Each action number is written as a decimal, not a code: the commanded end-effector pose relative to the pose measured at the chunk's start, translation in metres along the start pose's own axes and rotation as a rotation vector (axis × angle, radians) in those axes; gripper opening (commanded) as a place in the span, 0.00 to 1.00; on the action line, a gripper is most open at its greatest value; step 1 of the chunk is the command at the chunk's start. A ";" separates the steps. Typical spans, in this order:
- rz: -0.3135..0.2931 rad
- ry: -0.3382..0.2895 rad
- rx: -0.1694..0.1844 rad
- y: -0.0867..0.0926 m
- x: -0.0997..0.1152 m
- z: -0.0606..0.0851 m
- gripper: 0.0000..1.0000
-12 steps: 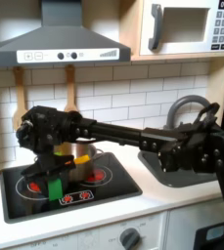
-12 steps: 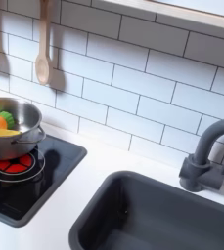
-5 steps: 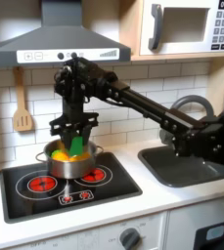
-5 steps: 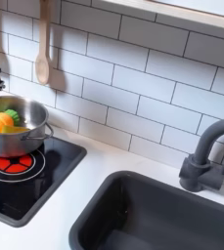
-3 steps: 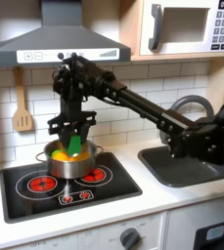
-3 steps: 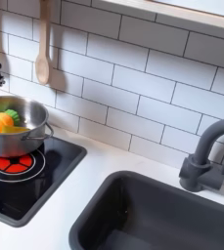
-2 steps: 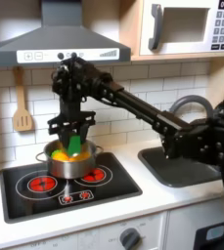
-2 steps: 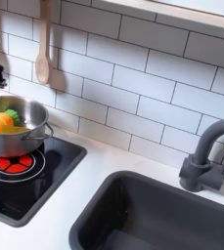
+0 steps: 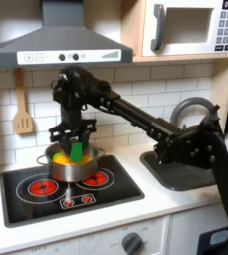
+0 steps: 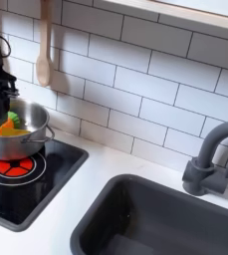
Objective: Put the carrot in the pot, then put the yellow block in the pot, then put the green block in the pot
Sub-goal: 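Put the green block in the pot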
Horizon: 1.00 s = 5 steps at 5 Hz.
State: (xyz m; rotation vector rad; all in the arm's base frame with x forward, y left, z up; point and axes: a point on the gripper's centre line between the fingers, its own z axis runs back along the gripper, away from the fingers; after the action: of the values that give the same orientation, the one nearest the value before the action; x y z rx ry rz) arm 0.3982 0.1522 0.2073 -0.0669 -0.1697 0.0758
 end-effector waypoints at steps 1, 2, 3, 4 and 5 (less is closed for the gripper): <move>-0.010 -0.020 0.018 -0.009 0.006 -0.003 0.00; -0.019 -0.032 0.030 -0.013 0.009 0.000 0.00; -0.022 -0.036 0.004 -0.013 0.005 0.001 1.00; -0.038 -0.030 0.010 -0.015 0.010 0.001 1.00; -0.034 -0.021 -0.059 -0.019 0.005 0.003 1.00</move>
State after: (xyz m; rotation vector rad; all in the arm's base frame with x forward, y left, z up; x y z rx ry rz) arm 0.4067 0.1281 0.2138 -0.1180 -0.1952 0.0218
